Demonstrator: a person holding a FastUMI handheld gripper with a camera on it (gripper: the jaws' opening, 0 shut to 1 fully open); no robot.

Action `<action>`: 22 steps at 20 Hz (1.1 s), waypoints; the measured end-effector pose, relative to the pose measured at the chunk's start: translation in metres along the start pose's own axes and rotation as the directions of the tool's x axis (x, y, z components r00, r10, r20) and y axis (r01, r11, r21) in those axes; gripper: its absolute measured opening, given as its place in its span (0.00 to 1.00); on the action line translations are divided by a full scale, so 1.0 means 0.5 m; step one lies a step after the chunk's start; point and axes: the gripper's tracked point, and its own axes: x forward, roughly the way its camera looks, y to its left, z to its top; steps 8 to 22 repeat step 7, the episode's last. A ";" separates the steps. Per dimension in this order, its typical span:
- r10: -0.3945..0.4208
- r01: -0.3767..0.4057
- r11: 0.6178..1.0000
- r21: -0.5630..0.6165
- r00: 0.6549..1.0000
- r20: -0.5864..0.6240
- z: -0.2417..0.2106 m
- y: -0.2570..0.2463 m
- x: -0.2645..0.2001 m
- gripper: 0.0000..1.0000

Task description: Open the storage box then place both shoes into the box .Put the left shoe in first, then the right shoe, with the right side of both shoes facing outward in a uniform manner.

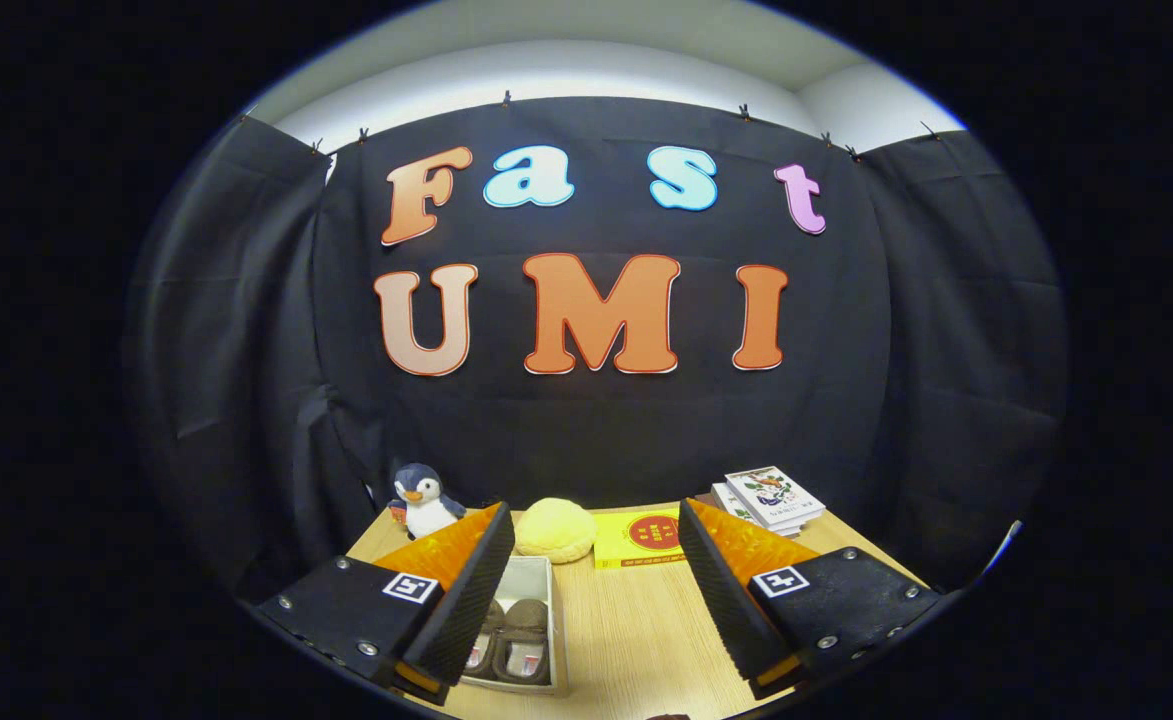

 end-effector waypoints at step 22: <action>-0.012 0.013 1.000 0.013 1.000 -0.011 -0.014 -0.018 -0.021 0.98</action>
